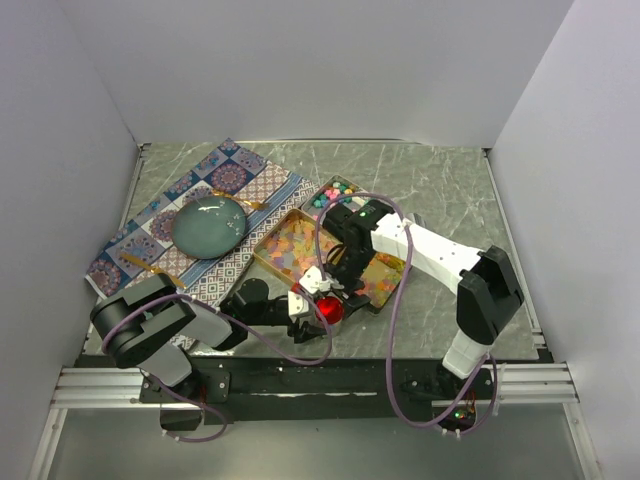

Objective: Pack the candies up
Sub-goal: Screw the bottle lid onto the packing bottle.

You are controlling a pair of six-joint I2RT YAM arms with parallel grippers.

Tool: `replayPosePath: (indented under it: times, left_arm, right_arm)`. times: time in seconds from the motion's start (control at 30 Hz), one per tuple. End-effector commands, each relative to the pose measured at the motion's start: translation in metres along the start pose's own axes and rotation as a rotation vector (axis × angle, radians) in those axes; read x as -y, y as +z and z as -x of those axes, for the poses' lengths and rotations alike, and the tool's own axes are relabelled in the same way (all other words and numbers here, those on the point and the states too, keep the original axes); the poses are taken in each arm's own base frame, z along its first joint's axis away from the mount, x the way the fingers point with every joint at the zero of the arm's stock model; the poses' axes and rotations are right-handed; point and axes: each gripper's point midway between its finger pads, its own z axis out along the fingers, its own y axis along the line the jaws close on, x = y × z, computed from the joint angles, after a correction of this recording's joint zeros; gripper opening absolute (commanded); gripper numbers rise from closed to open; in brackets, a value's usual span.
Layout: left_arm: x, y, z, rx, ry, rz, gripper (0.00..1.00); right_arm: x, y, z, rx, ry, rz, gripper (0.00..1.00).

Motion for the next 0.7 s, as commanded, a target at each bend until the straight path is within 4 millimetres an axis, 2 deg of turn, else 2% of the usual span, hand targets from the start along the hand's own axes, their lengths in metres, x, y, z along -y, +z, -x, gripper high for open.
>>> replayPosePath:
  times: [0.0,0.23,0.27,0.33,0.43,0.47,0.53,0.57,0.6,0.67]
  left_arm:
    - [-0.002,-0.002,-0.021,-0.076,-0.018,0.022,0.01]
    - [-0.003,-0.001,-0.021,-0.078,-0.022,0.023,0.01]
    - [-0.003,-0.001,-0.022,-0.081,-0.025,0.024,0.01]
    - [-0.004,-0.001,-0.022,-0.084,-0.026,0.028,0.01]
    - [-0.005,-0.001,-0.023,-0.092,-0.027,0.038,0.01]
    - [-0.008,-0.001,-0.022,-0.091,-0.025,0.048,0.01]
    - [-0.009,-0.001,-0.024,-0.098,-0.030,0.054,0.01]
    - [-0.010,-0.001,-0.023,-0.099,-0.029,0.060,0.01]
    - [-0.010,-0.002,-0.023,-0.098,-0.029,0.061,0.01]
    - [-0.010,-0.003,-0.023,-0.097,-0.025,0.063,0.01]
  right_arm:
    - [-0.006,0.003,0.005,0.013,-0.011,0.016,0.79]
    - [-0.001,0.004,0.005,0.016,-0.005,-0.058,0.71]
    - [-0.002,0.006,0.004,0.018,0.010,-0.059,0.67]
    - [-0.002,0.007,0.004,0.023,0.059,-0.073,0.60]
    - [-0.005,0.010,0.003,0.037,0.164,-0.112,0.54]
    - [-0.013,0.015,-0.003,0.030,0.205,-0.108,0.54]
    - [-0.011,0.014,-0.003,0.030,0.268,-0.176,0.52]
    - [-0.020,0.020,-0.015,0.000,0.312,-0.180,0.52]
    - [-0.015,0.022,-0.014,0.003,0.358,-0.221,0.52]
    - [-0.022,0.026,-0.017,-0.008,0.406,-0.239,0.51]
